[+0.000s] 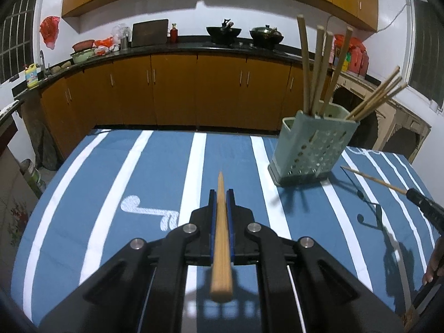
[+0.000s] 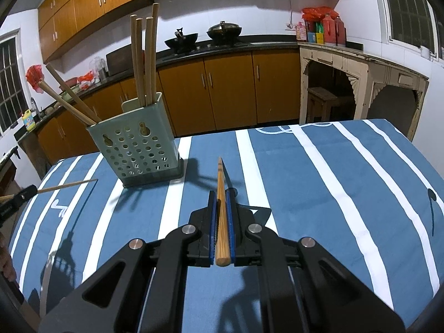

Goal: Organize utensils
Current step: 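Lift both held chopsticks upright and carry them over the green holder, then lower the left tool's chopstick into the holder and open while the right tool does likewise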

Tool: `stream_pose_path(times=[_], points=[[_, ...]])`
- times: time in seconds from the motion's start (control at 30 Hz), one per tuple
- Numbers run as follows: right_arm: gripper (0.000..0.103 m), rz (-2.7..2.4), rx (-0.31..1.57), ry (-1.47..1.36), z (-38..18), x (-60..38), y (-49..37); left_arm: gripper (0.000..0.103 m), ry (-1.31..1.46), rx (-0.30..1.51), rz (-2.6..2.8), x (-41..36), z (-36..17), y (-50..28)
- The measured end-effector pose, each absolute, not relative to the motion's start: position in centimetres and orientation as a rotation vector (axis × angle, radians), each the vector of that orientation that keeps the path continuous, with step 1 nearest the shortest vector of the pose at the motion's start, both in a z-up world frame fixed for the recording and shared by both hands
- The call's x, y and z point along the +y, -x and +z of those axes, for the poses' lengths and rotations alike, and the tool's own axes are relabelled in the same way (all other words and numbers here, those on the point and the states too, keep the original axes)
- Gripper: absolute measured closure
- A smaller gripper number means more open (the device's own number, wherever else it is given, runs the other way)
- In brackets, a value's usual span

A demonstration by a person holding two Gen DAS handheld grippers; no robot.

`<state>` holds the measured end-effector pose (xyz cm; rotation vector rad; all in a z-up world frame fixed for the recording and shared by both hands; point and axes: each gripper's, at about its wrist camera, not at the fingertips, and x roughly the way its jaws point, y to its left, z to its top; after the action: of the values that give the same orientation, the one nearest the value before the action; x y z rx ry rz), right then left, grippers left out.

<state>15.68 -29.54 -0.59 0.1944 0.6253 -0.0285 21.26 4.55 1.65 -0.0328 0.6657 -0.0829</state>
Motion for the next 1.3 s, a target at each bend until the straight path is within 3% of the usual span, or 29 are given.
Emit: stream_pose_path(times=[0.73,1.3], points=[[0.095,0.018,0.505,-0.239,3.6,-29.8,-15.5,0.095,0.07,0.513,-0.127,4.4,6.7,-19.6],[0.095,0.153,0.329,-0.248,11.1,-29.0,-14.3,0.096,0.046,0.434,-0.299,1.0,12.9,-17.6]])
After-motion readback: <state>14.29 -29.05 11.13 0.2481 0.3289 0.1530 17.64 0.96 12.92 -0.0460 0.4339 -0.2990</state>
